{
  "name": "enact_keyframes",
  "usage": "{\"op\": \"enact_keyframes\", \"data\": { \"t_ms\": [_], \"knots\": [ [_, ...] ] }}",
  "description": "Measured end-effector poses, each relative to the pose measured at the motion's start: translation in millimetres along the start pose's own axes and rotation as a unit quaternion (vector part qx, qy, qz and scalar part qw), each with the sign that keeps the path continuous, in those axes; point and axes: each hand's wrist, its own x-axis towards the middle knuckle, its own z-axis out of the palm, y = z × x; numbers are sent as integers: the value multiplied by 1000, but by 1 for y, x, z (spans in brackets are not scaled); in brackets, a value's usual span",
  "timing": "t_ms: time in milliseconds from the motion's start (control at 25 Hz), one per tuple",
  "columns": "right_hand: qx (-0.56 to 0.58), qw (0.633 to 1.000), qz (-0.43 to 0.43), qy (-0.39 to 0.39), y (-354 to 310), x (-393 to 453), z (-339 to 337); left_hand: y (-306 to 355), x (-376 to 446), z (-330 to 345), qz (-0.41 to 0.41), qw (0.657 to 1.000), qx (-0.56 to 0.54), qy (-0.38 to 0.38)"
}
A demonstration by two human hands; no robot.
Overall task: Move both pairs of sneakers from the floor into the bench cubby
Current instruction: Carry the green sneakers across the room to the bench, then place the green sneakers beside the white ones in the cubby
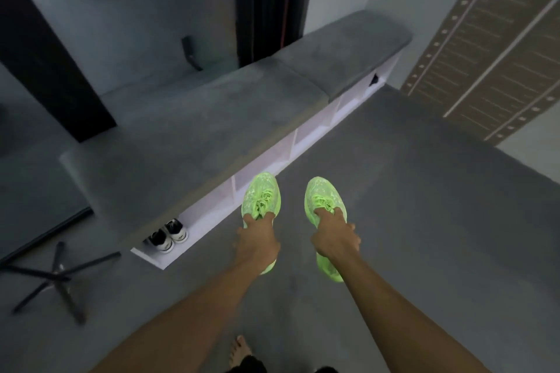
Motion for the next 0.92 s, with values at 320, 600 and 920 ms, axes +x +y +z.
{"op": "enact_keyframes", "data": {
  "t_ms": [320, 600, 920],
  "knots": [
    [-90, 972, -171, -131, -75, 124, 24, -34, 69, 7, -242, 967, -73, -34],
    [-177, 920, -284, -206, -134, 180, 43, -45, 122, 16, -327, 932, -150, -32],
    [-178, 912, -294, -223, -193, 249, 147, -116, 207, 53, -340, 928, -143, -50]
  ]
}}
